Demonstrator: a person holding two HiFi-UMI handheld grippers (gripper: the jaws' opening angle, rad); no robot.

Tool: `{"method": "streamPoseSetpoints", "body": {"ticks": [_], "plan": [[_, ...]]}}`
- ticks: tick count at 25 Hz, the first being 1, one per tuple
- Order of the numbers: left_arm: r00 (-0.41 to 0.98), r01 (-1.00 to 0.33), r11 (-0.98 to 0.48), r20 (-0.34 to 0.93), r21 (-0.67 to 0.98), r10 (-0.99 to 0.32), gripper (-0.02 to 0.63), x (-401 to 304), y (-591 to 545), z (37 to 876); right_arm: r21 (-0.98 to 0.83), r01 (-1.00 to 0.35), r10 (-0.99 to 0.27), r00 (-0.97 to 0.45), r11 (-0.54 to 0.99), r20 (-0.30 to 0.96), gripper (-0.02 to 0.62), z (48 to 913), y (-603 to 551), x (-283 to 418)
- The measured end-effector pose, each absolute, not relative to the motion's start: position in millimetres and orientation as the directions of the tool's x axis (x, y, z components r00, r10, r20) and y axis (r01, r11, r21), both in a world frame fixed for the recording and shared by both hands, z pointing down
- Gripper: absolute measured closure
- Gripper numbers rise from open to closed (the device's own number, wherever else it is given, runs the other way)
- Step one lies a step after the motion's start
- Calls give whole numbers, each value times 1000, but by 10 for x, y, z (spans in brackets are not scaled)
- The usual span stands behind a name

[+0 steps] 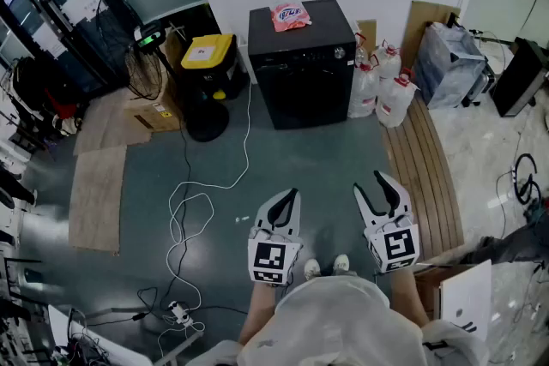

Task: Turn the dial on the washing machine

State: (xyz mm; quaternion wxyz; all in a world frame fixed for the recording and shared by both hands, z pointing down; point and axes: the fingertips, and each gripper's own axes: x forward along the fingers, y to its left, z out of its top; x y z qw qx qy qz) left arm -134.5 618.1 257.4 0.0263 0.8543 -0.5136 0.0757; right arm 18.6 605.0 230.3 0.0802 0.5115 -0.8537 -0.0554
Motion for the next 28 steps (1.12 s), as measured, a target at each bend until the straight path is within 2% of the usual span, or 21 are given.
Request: {"method": "streamPoseSetpoints", "body": {"ticks": [6,14,28], "plan": [[472,-877,-480,134,-31,-871,594,-1584,6187,2528,155,-873,-886,-462,463,43,387,2280,6094,-52],[501,-862,-507,136,-15,-855,594,-1620,5977,2617,148,-889,-901,-426,433,81,388,2448,5930,-100],[499,-862,-507,150,-17,-853,594,-1377,4808,2751,118,-892,-898,-424,437,120,391,2669,4725,165]]}}
